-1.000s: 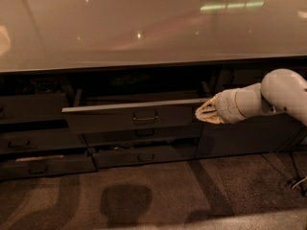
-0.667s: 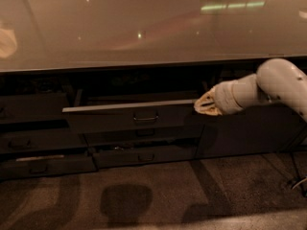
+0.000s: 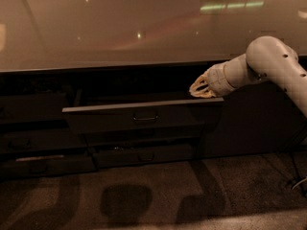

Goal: Open top drawer

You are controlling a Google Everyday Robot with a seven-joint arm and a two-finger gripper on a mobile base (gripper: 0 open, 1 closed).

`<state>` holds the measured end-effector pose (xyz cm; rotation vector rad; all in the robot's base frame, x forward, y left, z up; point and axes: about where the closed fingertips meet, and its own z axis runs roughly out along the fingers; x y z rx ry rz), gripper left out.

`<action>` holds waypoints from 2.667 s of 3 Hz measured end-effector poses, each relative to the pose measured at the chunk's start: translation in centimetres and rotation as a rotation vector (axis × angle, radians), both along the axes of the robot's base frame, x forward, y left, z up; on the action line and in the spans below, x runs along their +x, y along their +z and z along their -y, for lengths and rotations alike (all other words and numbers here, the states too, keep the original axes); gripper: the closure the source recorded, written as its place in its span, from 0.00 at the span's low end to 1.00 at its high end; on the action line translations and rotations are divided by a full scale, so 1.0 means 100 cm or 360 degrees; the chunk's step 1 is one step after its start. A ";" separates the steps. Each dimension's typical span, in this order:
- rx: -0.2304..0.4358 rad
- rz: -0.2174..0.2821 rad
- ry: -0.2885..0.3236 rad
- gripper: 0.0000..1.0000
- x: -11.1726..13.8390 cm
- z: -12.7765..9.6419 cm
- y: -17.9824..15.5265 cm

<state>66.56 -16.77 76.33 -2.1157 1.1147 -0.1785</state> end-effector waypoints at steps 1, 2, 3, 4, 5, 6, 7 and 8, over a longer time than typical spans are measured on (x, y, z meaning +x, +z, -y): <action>-0.0043 -0.0019 -0.0020 1.00 0.008 0.002 -0.008; -0.0086 -0.0101 -0.0068 1.00 0.031 0.013 -0.031; -0.0086 -0.0101 -0.0068 1.00 0.031 0.013 -0.031; -0.0197 -0.0064 -0.0115 1.00 0.032 0.012 -0.036; -0.0299 -0.0059 -0.0128 1.00 0.029 0.014 -0.055; -0.0299 -0.0059 -0.0128 1.00 0.029 0.014 -0.055; -0.0330 -0.0030 -0.0210 1.00 0.062 0.028 -0.035; -0.0329 -0.0030 -0.0210 1.00 0.062 0.028 -0.035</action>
Offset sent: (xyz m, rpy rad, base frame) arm 0.0572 -0.0327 -0.0550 -0.0864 0.1235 -0.0883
